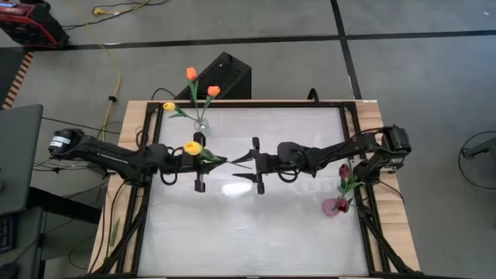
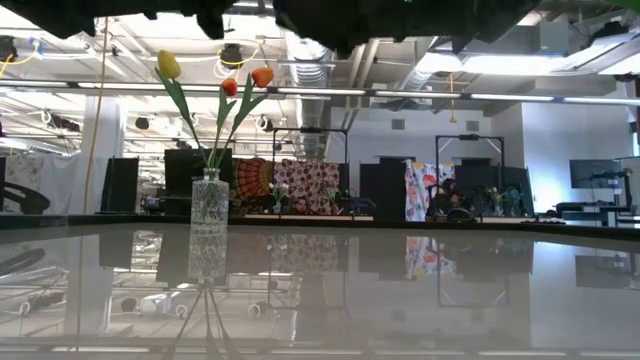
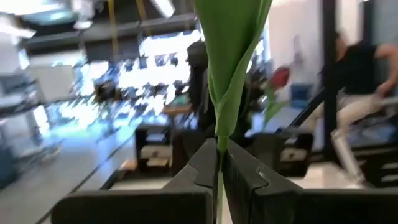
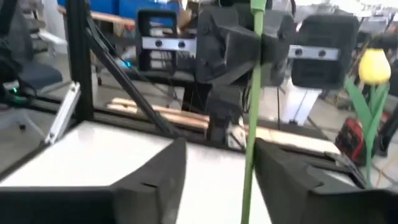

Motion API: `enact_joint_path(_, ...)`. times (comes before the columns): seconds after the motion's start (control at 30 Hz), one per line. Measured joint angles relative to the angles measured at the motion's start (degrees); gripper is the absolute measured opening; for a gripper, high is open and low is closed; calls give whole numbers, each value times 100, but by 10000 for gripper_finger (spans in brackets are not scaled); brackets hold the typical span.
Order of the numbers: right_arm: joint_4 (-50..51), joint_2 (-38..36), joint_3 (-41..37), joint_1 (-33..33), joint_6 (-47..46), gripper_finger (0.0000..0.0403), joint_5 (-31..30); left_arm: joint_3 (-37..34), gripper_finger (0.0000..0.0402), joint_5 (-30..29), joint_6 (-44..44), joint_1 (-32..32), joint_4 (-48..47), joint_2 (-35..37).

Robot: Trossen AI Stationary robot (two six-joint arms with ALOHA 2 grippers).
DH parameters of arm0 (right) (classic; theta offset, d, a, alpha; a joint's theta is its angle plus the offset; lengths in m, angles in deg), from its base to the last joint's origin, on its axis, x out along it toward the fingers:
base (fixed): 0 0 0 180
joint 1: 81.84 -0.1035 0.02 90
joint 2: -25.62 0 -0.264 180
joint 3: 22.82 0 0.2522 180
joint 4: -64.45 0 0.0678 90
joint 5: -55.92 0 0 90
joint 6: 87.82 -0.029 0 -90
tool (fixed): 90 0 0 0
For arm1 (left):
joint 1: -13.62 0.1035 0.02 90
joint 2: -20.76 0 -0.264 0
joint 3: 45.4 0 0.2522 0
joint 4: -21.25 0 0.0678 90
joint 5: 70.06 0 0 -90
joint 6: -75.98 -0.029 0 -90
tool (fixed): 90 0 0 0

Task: Sort flowers into vase by color
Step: Put the yellow flower into the transparent vase

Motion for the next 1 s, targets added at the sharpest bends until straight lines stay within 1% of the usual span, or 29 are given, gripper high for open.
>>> enact_joint_path(0.1,299,0,0,100,-2,243,-1,0,0,-422,38,1,-608,216)
enact_joint_path(0.2,824,0,0,196,-2,266,-10,0,0,-730,78,5,-1280,561)
enact_joint_path(0.3,1326,0,-1,287,-130,270,-2,0,0,-1155,77,3,-2077,1017)
enact_joint_path(0.4,1692,0,-1,363,-405,270,-3,0,0,-1667,75,53,-2672,1542)
enact_joint_path(0.53,1951,0,-1,429,-678,270,-8,14,0,-2019,219,311,-3386,2176)
enact_joint_path(0.63,2024,0,-1,435,-795,270,-8,382,0,-2024,617,693,-4581,2341)
enact_joint_path(0.73,2009,0,-1,434,-798,270,-6,948,0,-1566,1050,1107,-5823,2195)
enact_joint_path(0.8,1997,0,-1,420,-798,270,-6,1255,0,-1388,1081,1299,-6300,2069)
enact_joint_path(0.83,1999,0,-1,418,-798,270,-8,1371,0,-1385,1003,1373,-6430,2023)
enact_joint_path(0.9,1995,0,-1,414,-800,270,-7,1531,0,-1560,777,1522,-6497,1967)
enact_joint_path(1.0,2018,0,-1,396,-813,270,-7,1550,0,-1722,515,1788,-6479,1962)
